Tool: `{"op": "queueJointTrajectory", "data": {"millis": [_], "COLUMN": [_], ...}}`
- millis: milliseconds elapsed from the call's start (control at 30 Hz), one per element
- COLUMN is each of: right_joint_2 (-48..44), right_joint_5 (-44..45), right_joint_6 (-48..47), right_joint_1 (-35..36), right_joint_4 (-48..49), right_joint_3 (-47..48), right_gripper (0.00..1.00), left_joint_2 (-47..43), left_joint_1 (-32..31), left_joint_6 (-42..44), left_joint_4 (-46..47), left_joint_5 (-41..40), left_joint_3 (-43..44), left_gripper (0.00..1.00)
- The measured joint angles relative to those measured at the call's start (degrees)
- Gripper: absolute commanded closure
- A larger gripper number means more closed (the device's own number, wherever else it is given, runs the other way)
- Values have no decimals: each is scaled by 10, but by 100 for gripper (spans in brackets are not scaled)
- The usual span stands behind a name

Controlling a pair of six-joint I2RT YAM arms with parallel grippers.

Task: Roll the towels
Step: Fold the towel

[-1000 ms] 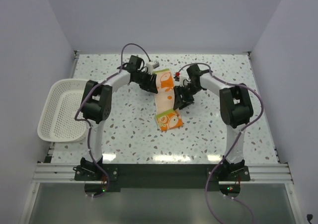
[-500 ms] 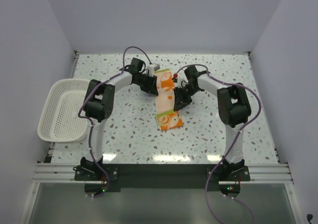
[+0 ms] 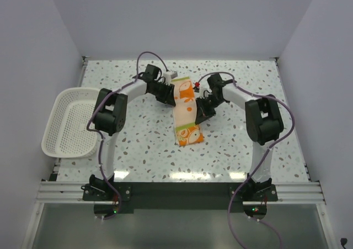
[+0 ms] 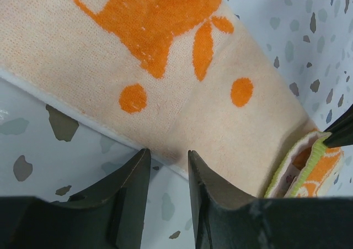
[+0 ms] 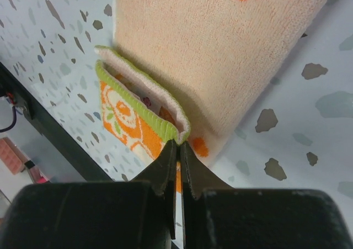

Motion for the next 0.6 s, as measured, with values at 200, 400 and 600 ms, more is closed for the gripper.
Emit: {"op": "queueJointTrajectory", "data": {"millis": [200, 400, 600], "right_joint_2": [-9, -10, -19], "right_joint_5": [1, 7, 6], "right_joint_6": [-8, -15, -18], "right_joint_1": [-17, -26, -27], "right_joint_4": [0, -1, -5], "right_joint_3": [-5, -16, -19], "right_gripper": [100, 100, 100], "left_joint_2": [0, 0, 0], "left_joint_1": [0, 0, 0], "left_joint_6": [0, 0, 0], "left_joint_4": [0, 0, 0], "left_joint_5": [-1, -2, -9], "left_joint_3": [0, 0, 0], "left_gripper": [61, 61, 64]}}
